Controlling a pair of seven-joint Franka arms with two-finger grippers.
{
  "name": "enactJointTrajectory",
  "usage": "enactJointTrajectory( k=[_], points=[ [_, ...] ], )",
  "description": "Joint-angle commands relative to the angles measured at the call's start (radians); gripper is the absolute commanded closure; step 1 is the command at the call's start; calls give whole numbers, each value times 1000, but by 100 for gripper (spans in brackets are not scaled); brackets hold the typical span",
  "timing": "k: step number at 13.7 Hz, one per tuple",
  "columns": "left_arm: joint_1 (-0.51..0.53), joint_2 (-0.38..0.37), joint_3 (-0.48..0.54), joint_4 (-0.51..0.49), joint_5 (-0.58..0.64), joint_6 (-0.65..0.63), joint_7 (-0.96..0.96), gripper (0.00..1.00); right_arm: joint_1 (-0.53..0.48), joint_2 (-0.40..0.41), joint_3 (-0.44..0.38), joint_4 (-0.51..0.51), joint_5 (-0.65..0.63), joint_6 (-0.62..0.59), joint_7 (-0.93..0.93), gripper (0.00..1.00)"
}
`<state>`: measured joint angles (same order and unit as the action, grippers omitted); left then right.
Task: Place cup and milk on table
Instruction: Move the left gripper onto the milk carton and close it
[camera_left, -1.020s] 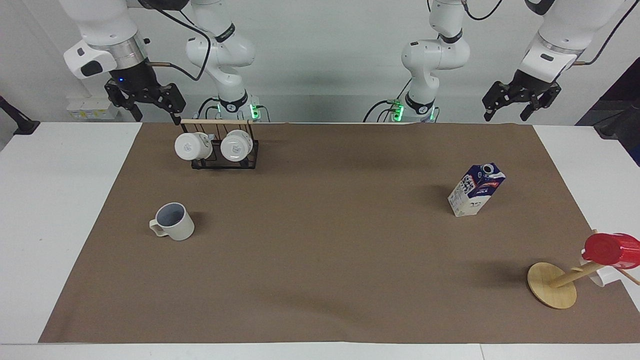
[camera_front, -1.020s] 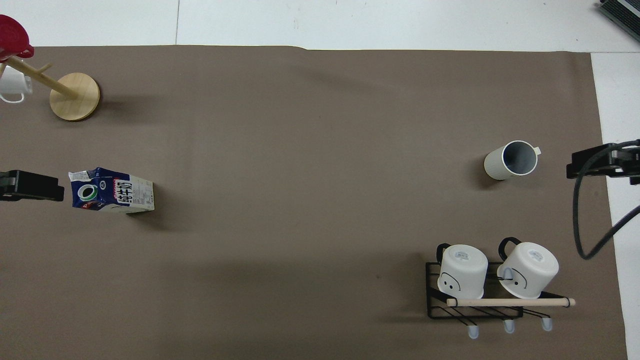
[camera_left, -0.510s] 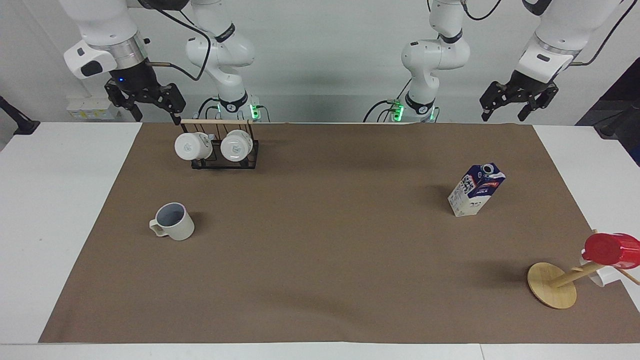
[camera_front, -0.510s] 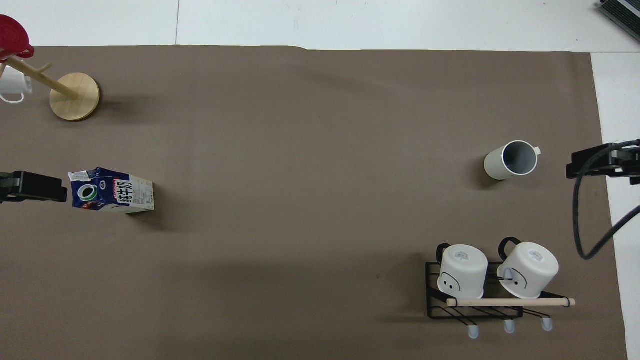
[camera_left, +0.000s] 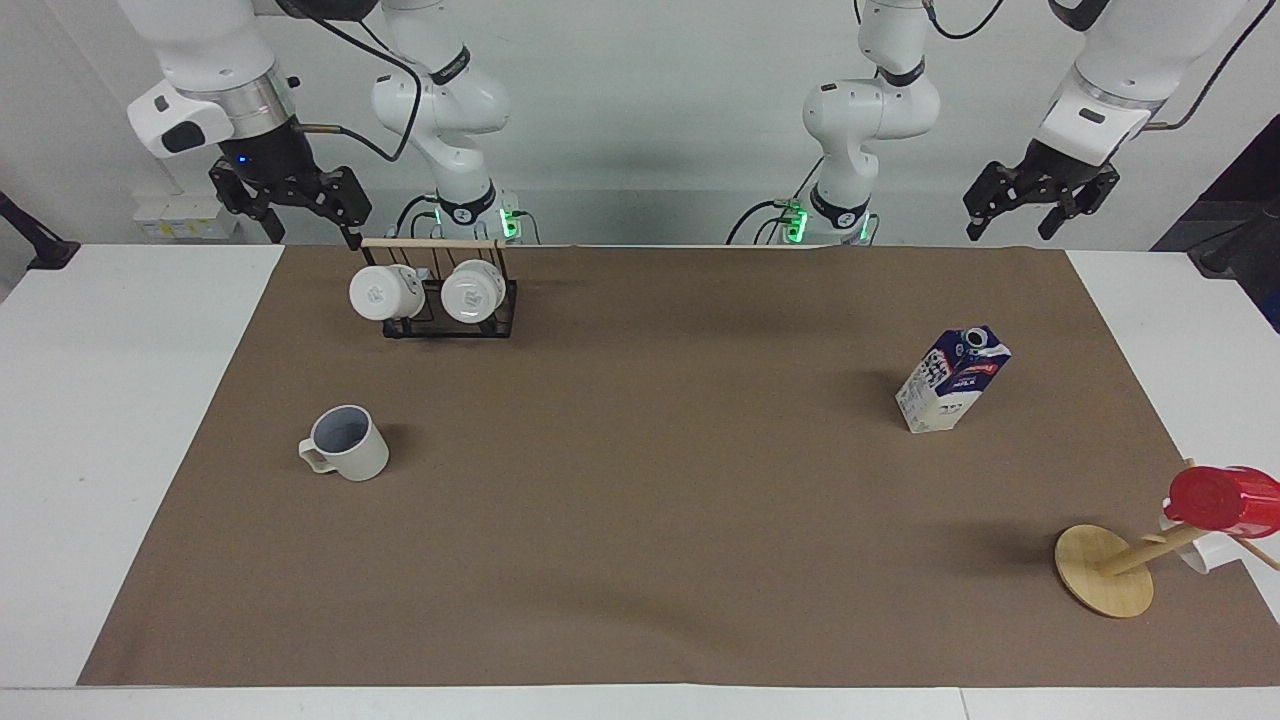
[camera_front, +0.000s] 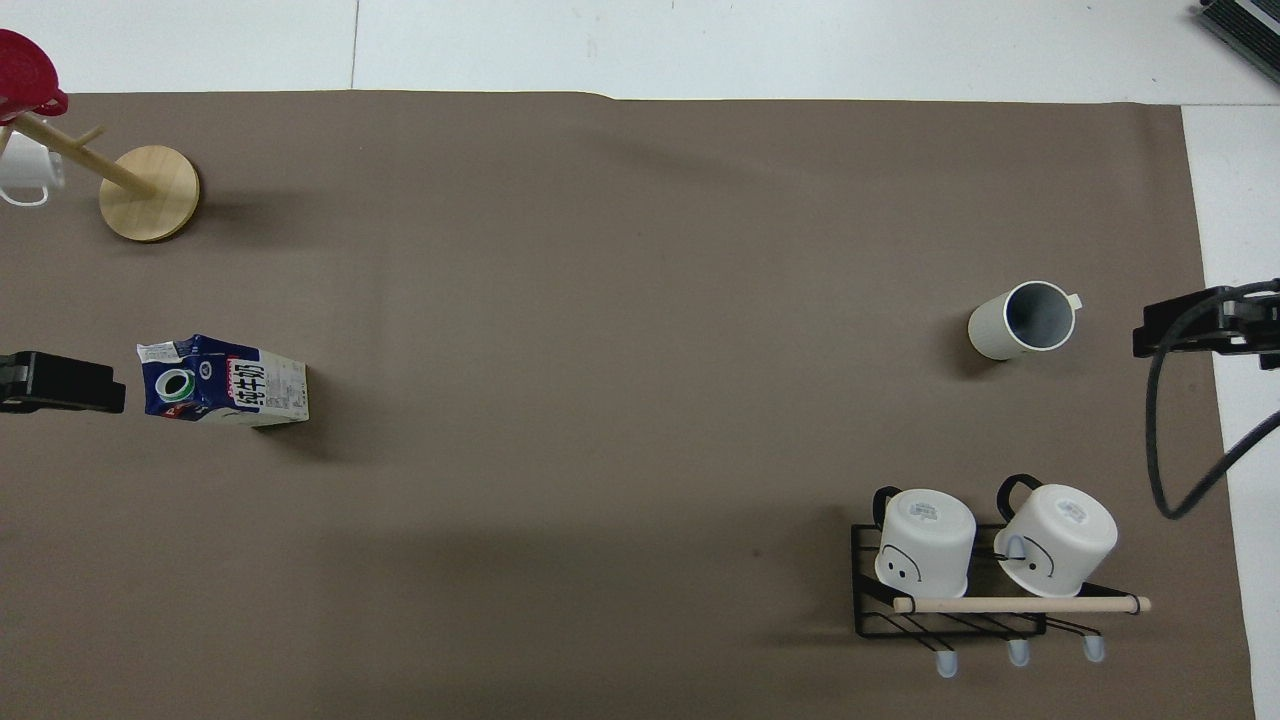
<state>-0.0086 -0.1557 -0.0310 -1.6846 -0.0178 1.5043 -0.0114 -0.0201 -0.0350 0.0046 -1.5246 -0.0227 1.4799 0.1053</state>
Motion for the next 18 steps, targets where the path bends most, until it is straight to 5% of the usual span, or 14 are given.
enactJointTrajectory(
  k=[1, 18],
  points=[
    [6, -31, 0, -41, 2, 1, 4, 0, -8, -22, 0, -25, 15, 17, -30, 0],
    [24, -50, 14, -75, 2, 23, 34, 0, -8, -28, -2, -26, 15, -44, -33, 0]
  ],
)
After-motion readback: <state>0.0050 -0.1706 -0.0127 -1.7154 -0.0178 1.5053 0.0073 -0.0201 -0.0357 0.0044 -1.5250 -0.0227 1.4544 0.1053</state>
